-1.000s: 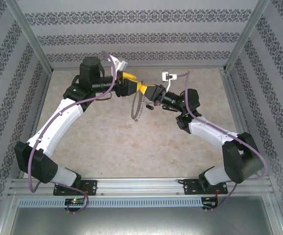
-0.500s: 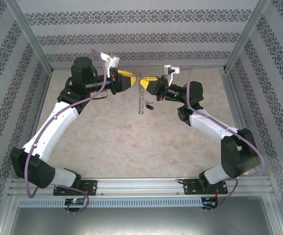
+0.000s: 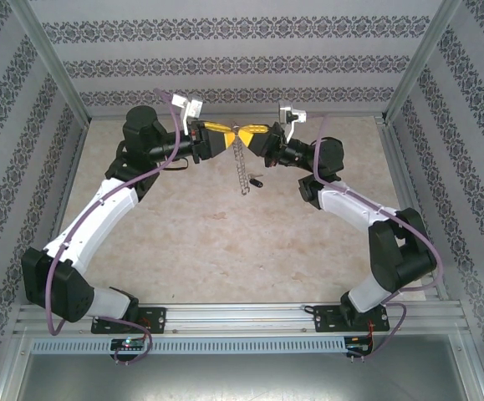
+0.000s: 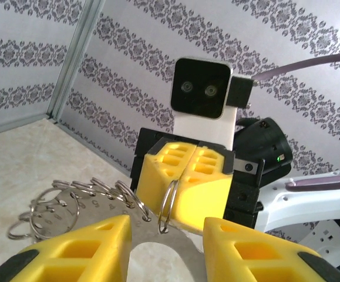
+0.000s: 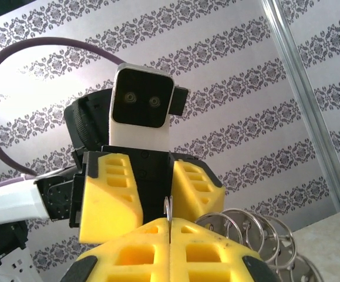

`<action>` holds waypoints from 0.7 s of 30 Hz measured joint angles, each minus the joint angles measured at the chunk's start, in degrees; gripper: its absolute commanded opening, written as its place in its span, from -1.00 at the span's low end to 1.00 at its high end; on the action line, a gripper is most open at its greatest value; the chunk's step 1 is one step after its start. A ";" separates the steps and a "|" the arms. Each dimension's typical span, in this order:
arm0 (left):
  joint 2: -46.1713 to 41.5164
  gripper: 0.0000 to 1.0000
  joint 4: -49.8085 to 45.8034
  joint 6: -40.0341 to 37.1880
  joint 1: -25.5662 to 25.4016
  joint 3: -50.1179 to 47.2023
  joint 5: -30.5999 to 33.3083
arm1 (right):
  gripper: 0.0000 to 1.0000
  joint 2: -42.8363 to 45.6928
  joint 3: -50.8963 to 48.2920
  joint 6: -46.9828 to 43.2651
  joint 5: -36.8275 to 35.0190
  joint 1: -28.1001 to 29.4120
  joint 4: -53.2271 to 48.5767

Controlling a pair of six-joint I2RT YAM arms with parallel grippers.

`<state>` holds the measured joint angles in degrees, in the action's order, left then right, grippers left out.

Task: Put the keys on the keyring

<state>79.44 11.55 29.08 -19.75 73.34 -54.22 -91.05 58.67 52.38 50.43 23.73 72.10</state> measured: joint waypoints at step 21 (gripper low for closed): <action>2.45 -0.39 19.82 12.17 0.00 -3.37 0.61 | -1.00 -0.42 0.59 1.90 -1.14 0.04 2.49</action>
<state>81.89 31.38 41.25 -19.75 69.97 -53.60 -91.46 59.27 54.28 49.30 23.77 74.59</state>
